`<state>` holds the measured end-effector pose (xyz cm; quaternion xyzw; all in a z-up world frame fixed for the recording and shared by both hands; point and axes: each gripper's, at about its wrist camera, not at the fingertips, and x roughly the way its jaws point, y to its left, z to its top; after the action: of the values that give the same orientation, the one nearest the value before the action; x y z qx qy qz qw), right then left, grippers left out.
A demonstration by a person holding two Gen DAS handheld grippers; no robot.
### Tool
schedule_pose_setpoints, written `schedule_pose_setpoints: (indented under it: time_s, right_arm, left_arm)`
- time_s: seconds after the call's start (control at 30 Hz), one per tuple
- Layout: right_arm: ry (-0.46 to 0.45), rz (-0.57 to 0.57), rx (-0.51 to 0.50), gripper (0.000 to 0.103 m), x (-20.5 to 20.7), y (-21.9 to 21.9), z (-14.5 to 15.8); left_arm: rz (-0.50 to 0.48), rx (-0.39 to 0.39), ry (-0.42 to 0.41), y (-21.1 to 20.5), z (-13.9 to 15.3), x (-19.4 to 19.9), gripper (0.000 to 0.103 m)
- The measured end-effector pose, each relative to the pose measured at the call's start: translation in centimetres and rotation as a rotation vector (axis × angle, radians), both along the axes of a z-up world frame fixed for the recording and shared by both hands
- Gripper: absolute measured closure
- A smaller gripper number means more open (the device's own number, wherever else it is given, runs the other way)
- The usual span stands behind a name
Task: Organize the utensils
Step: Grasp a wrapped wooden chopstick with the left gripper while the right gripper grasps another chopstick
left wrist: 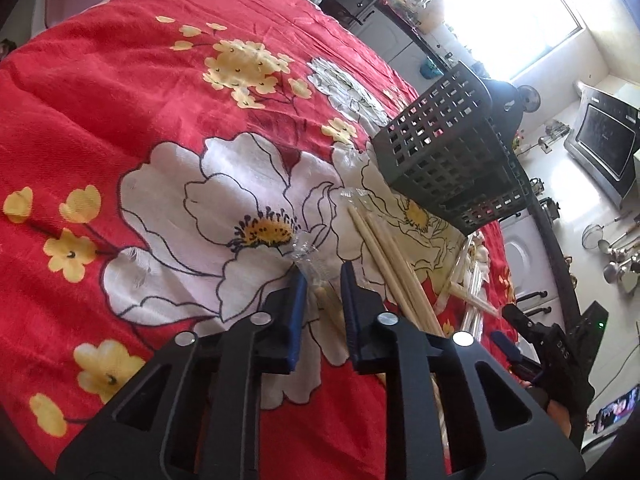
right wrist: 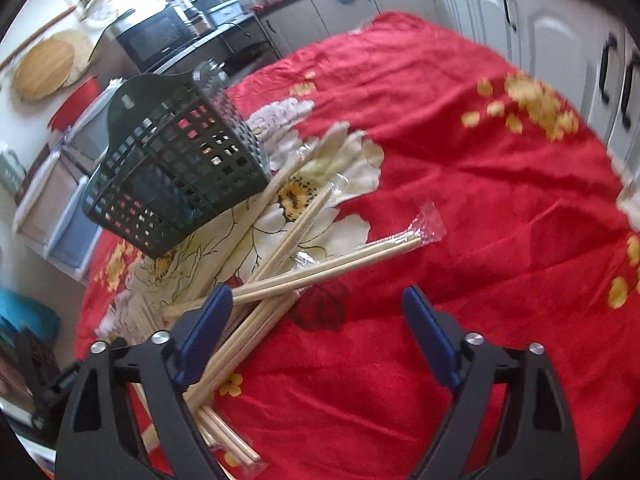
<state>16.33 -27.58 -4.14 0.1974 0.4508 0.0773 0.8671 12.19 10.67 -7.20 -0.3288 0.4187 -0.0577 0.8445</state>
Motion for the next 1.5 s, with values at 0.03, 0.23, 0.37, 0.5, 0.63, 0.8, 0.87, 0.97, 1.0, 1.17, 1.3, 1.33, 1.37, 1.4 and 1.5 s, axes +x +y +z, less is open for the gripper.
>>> schedule_pose_setpoints:
  time_s: [0.03,0.23,0.37,0.5,0.63,0.8,0.87,0.97,1.0,1.17,1.3,1.33,1.37,1.4,1.5]
  right_arm:
    - [0.021,-0.012,0.025,0.024,0.4,-0.3,-0.4]
    - [0.041,-0.083,0.152,0.039,1.4,-2.3,-0.9]
    - [0.051,-0.130,0.211,0.057,1.8,-3.6,-1.3]
    - [0.056,-0.167,0.257,0.075,2.1,-4.9,-1.6]
    - [0.041,-0.160,0.306,0.086,2.0,-5.5,-1.6]
    - [-0.029,-0.119,0.307,0.090,1.1,-5.4,0.4]
    - [-0.063,-0.093,0.296,0.091,0.9,-5.0,1.6]
    - [-0.114,-0.055,0.282,0.093,0.7,-4.7,3.4]
    - [-0.137,-0.037,0.276,0.093,0.6,-4.5,4.3]
    - [-0.212,0.038,0.254,0.095,0.5,-3.6,6.9]
    - [-0.268,0.090,0.225,0.096,0.3,-2.6,8.4]
    - [-0.288,0.106,0.210,0.096,0.2,-2.2,8.9]
    - [-0.305,0.119,0.198,0.097,0.1,-1.9,9.3]
    - [-0.320,0.130,0.186,0.097,0.1,-1.5,9.7]
    - [-0.351,0.168,0.171,0.097,-0.2,-0.7,10.6]
  left_arm:
    - [0.000,-0.005,-0.001,0.1,-0.1,0.1,0.093]
    - [-0.004,-0.015,-0.011,0.3,-0.2,0.2,0.096]
    - [-0.005,-0.022,-0.016,0.5,-0.3,0.3,0.097]
    - [-0.008,-0.024,-0.019,0.5,-0.3,0.4,0.098]
    - [-0.011,-0.039,-0.022,0.7,-0.3,0.4,0.098]
    - [-0.015,-0.073,-0.029,1.1,0.0,0.2,0.099]
    - [-0.018,-0.081,-0.042,1.2,0.5,0.0,0.099]
    - [-0.024,-0.092,-0.073,1.3,1.5,-0.5,0.099]
    - [-0.026,-0.094,-0.088,1.4,2.1,-0.6,0.099]
    - [-0.036,-0.094,-0.154,1.6,4.6,-0.9,0.100]
    - [-0.043,-0.086,-0.213,1.7,7.0,-1.0,0.100]
    - [-0.041,-0.082,-0.227,1.7,7.5,-0.9,0.100]
    - [-0.039,-0.078,-0.242,1.8,8.0,-0.9,0.100]
    - [-0.037,-0.071,-0.257,1.8,8.6,-0.8,0.100]
    - [-0.032,-0.056,-0.288,1.8,9.9,-0.6,0.100]
